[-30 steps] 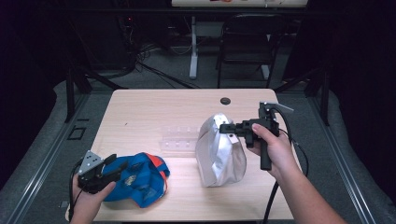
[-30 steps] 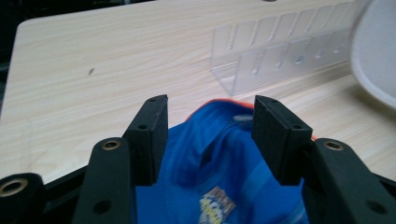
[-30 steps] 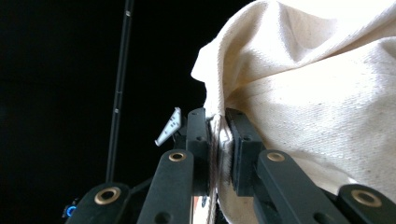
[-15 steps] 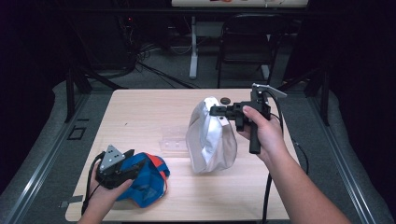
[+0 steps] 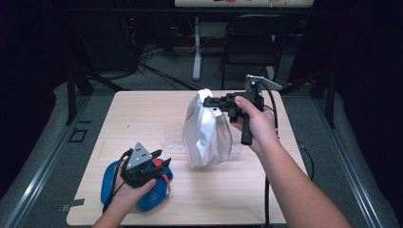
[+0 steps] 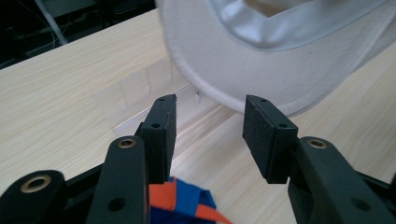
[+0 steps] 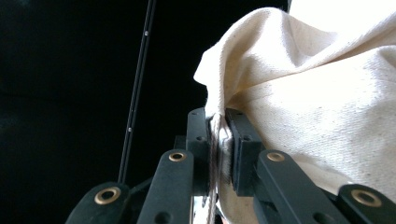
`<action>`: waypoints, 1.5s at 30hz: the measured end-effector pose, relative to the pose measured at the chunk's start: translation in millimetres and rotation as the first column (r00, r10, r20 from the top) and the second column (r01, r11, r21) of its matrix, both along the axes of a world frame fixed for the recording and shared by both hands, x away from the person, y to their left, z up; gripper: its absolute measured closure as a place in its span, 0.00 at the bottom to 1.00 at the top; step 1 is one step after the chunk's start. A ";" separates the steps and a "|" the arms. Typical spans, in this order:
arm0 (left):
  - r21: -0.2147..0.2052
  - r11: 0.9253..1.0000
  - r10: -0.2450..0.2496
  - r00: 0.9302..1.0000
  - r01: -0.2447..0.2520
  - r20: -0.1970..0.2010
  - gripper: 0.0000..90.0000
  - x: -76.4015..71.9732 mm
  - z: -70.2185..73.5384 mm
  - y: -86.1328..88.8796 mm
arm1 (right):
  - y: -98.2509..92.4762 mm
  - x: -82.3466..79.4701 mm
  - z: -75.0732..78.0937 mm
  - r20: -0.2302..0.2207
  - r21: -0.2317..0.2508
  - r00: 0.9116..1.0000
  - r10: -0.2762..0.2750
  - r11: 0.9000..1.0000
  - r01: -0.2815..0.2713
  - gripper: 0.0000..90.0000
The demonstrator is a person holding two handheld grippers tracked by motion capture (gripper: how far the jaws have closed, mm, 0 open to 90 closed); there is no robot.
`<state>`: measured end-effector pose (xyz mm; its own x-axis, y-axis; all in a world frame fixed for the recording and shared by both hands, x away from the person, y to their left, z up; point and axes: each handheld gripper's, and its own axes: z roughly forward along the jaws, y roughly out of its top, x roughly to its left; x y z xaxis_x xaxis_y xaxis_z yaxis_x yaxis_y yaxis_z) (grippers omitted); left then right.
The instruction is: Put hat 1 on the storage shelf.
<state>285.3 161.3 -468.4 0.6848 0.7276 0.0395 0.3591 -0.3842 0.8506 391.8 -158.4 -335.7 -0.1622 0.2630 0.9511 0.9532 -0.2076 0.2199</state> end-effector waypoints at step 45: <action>0.158 0.987 0.031 0.999 -0.037 0.037 0.84 28.7 2.6 -71.0 | 25.8 18.5 12.8 0.012 0.025 0.998 -0.062 0.998 0.061 0.90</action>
<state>314.0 90.3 -465.8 0.6560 0.7332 0.1793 0.3459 -0.5032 0.7919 410.3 -132.5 -322.8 -0.1589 0.2495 0.9552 0.9354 -0.2714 0.2265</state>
